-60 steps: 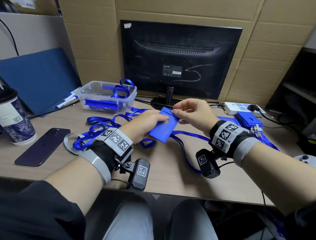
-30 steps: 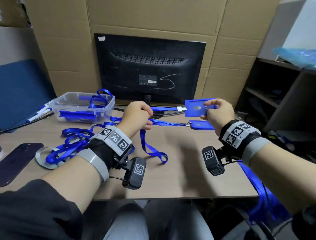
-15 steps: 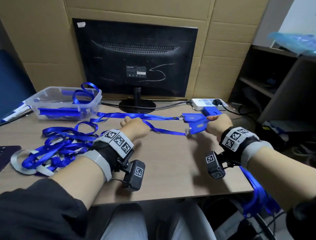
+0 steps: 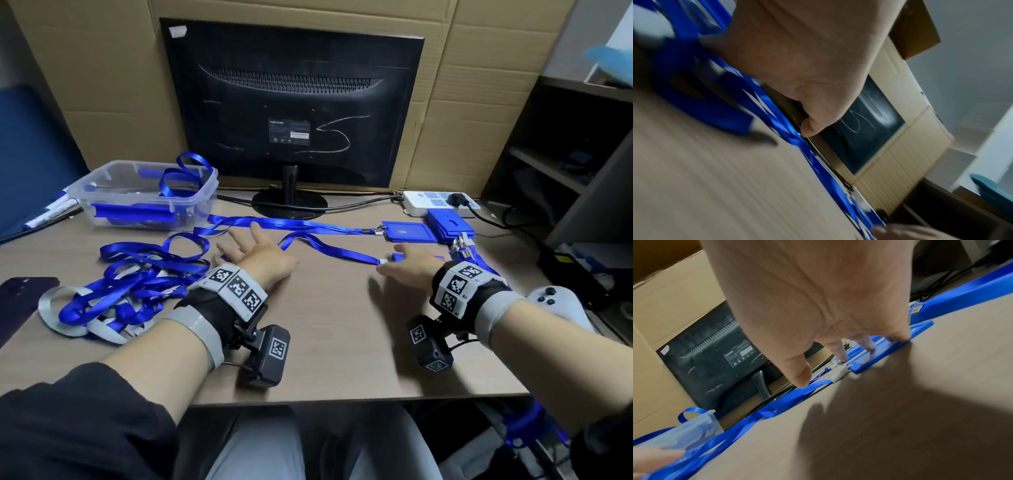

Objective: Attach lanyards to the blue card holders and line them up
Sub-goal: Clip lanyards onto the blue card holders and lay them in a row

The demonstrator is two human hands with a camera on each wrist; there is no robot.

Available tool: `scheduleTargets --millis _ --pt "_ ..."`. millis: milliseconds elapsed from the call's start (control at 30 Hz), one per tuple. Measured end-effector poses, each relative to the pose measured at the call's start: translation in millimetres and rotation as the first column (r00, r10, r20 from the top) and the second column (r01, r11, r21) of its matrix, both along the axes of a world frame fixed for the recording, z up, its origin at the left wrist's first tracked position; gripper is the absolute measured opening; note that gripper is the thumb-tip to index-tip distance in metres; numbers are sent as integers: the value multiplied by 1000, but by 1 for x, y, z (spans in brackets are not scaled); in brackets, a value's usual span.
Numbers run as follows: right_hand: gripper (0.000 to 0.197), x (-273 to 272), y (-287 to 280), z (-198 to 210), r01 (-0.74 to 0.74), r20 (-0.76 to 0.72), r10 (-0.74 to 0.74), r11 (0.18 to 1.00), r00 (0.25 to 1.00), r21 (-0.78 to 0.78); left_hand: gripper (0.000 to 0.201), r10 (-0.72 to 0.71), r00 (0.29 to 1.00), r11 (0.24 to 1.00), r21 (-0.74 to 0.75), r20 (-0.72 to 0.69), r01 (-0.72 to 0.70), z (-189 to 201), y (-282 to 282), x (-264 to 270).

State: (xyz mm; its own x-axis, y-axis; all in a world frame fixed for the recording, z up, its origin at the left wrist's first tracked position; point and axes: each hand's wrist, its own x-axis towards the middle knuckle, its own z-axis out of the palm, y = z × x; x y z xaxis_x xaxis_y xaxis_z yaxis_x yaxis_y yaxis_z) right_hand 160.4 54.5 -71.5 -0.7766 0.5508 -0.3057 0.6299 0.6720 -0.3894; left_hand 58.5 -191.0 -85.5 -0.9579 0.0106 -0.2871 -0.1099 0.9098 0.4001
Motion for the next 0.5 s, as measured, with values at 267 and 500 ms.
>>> scheduleTargets --millis 267,500 --pt "40 -27 -28 0 -41 119 34 998 992 57 127 402 908 903 112 115 -414 -4 -56 -29" --pt "70 -35 -30 -15 12 154 -31 993 988 120 98 194 981 981 0 -16 -194 7 -57 -21"
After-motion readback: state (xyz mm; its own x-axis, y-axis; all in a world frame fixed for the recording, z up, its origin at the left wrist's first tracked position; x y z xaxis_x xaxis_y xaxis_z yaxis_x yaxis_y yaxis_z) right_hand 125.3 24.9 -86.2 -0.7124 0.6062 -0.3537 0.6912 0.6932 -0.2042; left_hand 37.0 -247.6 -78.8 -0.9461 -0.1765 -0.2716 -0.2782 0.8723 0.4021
